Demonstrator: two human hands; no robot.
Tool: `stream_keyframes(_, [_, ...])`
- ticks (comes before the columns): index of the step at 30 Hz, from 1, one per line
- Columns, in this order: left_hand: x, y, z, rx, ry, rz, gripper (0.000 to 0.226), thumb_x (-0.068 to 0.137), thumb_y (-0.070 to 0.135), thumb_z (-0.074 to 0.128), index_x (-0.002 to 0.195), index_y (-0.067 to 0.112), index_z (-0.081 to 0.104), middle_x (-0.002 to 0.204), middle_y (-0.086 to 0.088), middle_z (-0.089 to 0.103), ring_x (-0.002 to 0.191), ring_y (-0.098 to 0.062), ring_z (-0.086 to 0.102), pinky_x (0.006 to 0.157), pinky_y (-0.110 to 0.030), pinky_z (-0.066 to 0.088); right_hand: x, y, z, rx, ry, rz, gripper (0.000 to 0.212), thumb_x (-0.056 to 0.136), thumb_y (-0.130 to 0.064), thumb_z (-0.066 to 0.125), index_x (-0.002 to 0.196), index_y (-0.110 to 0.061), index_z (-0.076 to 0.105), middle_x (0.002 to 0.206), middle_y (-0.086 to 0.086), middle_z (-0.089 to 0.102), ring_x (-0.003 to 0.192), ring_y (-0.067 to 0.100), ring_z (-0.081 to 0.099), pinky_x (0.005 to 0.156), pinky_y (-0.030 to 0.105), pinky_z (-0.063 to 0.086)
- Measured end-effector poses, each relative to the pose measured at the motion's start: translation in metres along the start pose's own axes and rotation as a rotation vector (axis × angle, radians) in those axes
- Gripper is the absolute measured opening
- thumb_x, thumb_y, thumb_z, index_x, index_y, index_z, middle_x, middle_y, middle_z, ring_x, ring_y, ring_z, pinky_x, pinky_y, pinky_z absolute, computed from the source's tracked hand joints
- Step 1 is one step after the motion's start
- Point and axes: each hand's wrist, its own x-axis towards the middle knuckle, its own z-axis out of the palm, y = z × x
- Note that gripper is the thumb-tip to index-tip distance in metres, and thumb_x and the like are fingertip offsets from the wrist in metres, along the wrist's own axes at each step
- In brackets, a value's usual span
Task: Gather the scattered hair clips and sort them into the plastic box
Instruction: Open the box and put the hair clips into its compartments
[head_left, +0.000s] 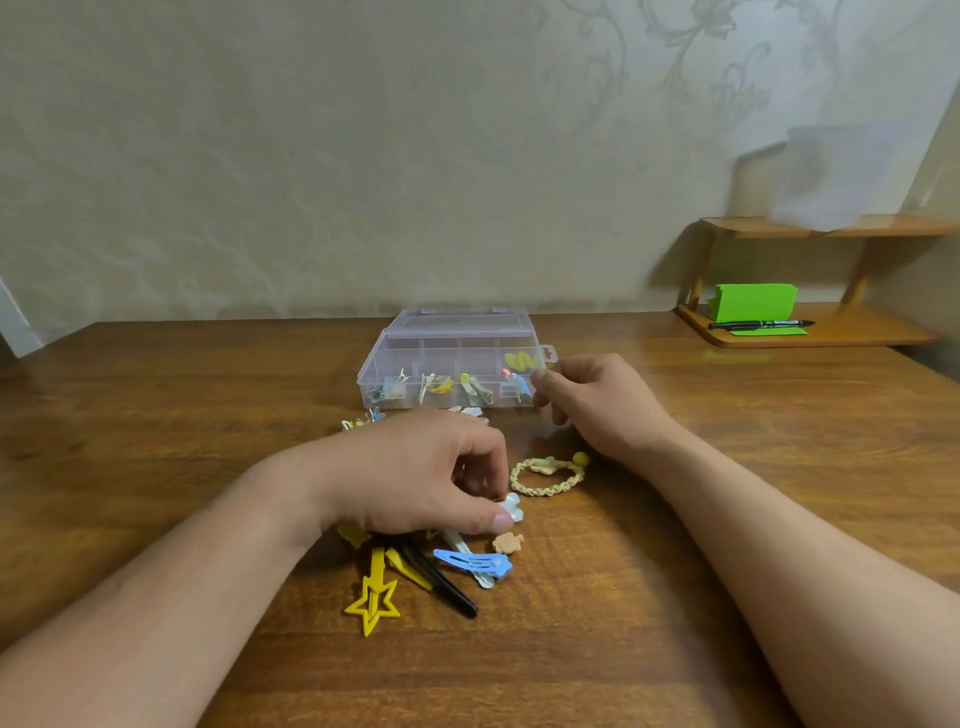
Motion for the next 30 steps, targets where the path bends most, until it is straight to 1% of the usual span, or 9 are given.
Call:
stream_keyframes(5, [0.002, 0.004, 0.005, 0.056, 0.005, 0.031, 0.015, 0.095, 0.047, 0.077, 0.095, 0.035, 0.069, 0.097, 0.015, 0.063, 0.092, -0.004, 0.06, 0.073, -0.017, 0.048, 0.0, -0.002, 0.0, -0.022, -0.017, 0.008, 0.04, 0.104, -0.047, 0.059, 0.086, -0.017, 0.079, 0.07, -0.002, 0.073, 0.062, 0.012, 0.063, 0.058, 0.025, 0.049])
stream_keyframes(8, [0.002, 0.004, 0.003, 0.035, 0.1, 0.025, 0.012, 0.095, 0.043, 0.077, 0.093, 0.034, 0.069, 0.095, 0.014, 0.067, 0.09, -0.005, 0.062, 0.074, -0.022, 0.051, 0.0, -0.002, 0.0, -0.018, -0.023, 0.009, 0.04, 0.104, -0.048, 0.059, 0.085, -0.018, 0.079, 0.07, -0.003, 0.073, 0.06, 0.011, 0.062, 0.058, 0.026, 0.049])
stream_keyframes(10, [0.003, 0.002, 0.0, -0.078, 0.222, 0.008, 0.011, 0.095, 0.038, 0.078, 0.093, 0.03, 0.07, 0.09, 0.01, 0.071, 0.08, -0.004, 0.063, 0.069, -0.023, 0.052, 0.0, -0.001, -0.001, -0.01, -0.033, 0.009, 0.04, 0.105, -0.048, 0.058, 0.085, -0.02, 0.079, 0.07, -0.003, 0.073, 0.06, 0.01, 0.061, 0.057, 0.026, 0.049])
stream_keyframes(13, [0.003, -0.004, -0.004, -0.316, 0.34, -0.009, 0.009, 0.097, 0.025, 0.078, 0.098, 0.022, 0.07, 0.075, 0.012, 0.068, 0.064, 0.002, 0.057, 0.059, -0.014, 0.045, 0.0, -0.001, -0.002, -0.007, -0.046, 0.011, 0.041, 0.105, -0.05, 0.057, 0.084, -0.022, 0.079, 0.072, -0.001, 0.073, 0.059, 0.009, 0.06, 0.055, 0.024, 0.048])
stream_keyframes(19, [0.005, -0.01, -0.005, -0.432, 0.426, -0.034, 0.032, 0.1, 0.016, 0.074, 0.12, 0.04, 0.07, 0.094, 0.011, 0.065, 0.085, -0.002, 0.063, 0.081, -0.021, 0.055, 0.001, 0.0, 0.0, 0.001, -0.029, 0.001, 0.04, 0.105, -0.047, 0.058, 0.081, -0.021, 0.078, 0.069, -0.002, 0.073, 0.053, 0.005, 0.057, 0.049, 0.018, 0.044])
stream_keyframes(21, [0.007, -0.011, -0.009, -0.423, 0.505, -0.053, 0.024, 0.101, 0.018, 0.073, 0.112, 0.039, 0.075, 0.094, 0.008, 0.067, 0.083, -0.002, 0.063, 0.079, -0.019, 0.055, 0.002, 0.001, -0.001, 0.012, -0.025, -0.004, 0.04, 0.105, -0.045, 0.059, 0.081, -0.02, 0.078, 0.069, 0.0, 0.073, 0.052, 0.004, 0.057, 0.048, 0.016, 0.044])
stream_keyframes(25, [0.023, -0.014, -0.033, -0.575, 0.717, -0.097, 0.006, 0.098, 0.018, 0.077, 0.103, 0.018, 0.079, 0.092, -0.002, 0.077, 0.08, -0.003, 0.067, 0.075, -0.018, 0.057, 0.002, 0.002, -0.002, 0.096, 0.002, 0.022, 0.039, 0.105, -0.044, 0.06, 0.082, -0.019, 0.079, 0.066, -0.002, 0.071, 0.05, -0.002, 0.059, 0.046, 0.01, 0.042])
stream_keyframes(28, [0.049, -0.021, -0.052, -0.533, 0.722, -0.15, 0.005, 0.098, 0.02, 0.078, 0.101, 0.018, 0.081, 0.091, 0.003, 0.079, 0.075, 0.001, 0.068, 0.073, -0.017, 0.053, 0.003, 0.003, -0.001, 0.105, -0.003, 0.024, 0.038, 0.105, -0.045, 0.06, 0.082, -0.021, 0.078, 0.066, -0.002, 0.071, 0.05, -0.002, 0.057, 0.046, 0.011, 0.042])
stream_keyframes(30, [0.07, -0.025, -0.057, -0.476, 0.67, -0.202, 0.003, 0.098, 0.02, 0.079, 0.1, 0.018, 0.08, 0.088, 0.002, 0.076, 0.071, -0.003, 0.067, 0.072, -0.023, 0.053, 0.002, 0.003, -0.002, 0.114, -0.013, 0.027, 0.038, 0.105, -0.046, 0.059, 0.083, -0.021, 0.078, 0.069, -0.001, 0.073, 0.051, -0.002, 0.058, 0.046, 0.011, 0.043])
